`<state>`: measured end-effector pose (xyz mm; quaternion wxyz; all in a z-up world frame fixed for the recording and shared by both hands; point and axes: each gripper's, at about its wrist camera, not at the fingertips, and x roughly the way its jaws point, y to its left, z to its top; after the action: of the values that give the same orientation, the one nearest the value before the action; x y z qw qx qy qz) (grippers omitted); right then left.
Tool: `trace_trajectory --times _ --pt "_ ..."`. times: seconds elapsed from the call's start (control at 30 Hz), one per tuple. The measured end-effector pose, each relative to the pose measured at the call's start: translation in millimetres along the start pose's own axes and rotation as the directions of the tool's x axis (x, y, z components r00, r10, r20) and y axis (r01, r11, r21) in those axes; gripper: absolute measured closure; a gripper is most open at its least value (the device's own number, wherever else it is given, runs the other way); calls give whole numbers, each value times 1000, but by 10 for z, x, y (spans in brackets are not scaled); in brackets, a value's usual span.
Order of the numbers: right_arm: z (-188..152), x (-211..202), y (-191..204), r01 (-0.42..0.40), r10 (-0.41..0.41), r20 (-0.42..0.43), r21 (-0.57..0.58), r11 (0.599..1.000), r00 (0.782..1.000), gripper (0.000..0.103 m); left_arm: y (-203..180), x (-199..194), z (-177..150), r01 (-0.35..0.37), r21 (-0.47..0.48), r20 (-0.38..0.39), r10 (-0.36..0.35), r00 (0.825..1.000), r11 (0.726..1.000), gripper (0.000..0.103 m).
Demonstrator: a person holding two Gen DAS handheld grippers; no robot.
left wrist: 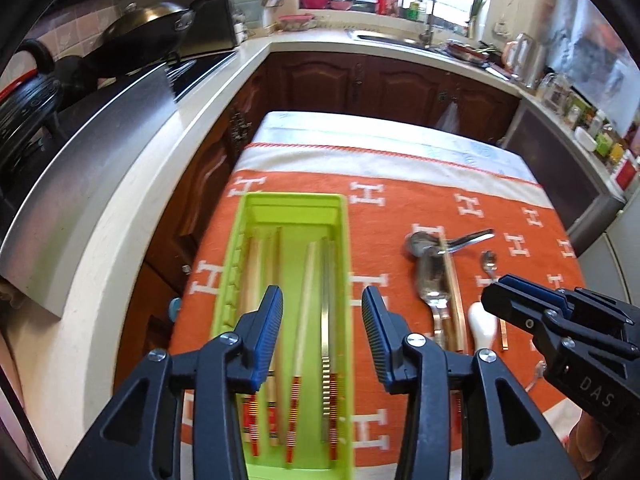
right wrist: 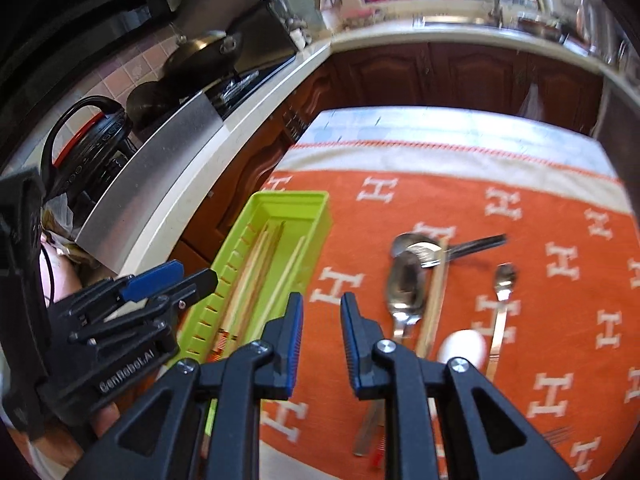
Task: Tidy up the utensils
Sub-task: 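Grasp the white ceramic spoon with the left tool while the right tool grasps the fork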
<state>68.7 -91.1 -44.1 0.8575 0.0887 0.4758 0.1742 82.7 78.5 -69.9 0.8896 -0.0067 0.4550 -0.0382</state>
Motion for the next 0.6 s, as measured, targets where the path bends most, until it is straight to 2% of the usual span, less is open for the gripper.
trace_trajectory --times 0.1,0.27,0.37,0.47,0.6 --pt "-89 -179 -159 19 -19 24 -1 1000 1000 84 -173 -4 -19 35 24 10 -35 999 999 56" --pt "-281 -406 -480 59 -60 45 35 998 997 84 -480 18 -96 116 66 1 -117 993 991 53" --pt "-420 -533 -710 103 -107 60 72 992 992 78 -669 57 -170 158 93 -10 -157 987 983 47" --pt "-588 -653 -946 156 -165 75 111 982 983 71 -865 122 -253 193 123 -28 -191 981 974 46" --pt "-814 -745 -1209 207 -219 67 146 967 973 71 -1070 269 -342 236 151 -71 -227 971 960 46"
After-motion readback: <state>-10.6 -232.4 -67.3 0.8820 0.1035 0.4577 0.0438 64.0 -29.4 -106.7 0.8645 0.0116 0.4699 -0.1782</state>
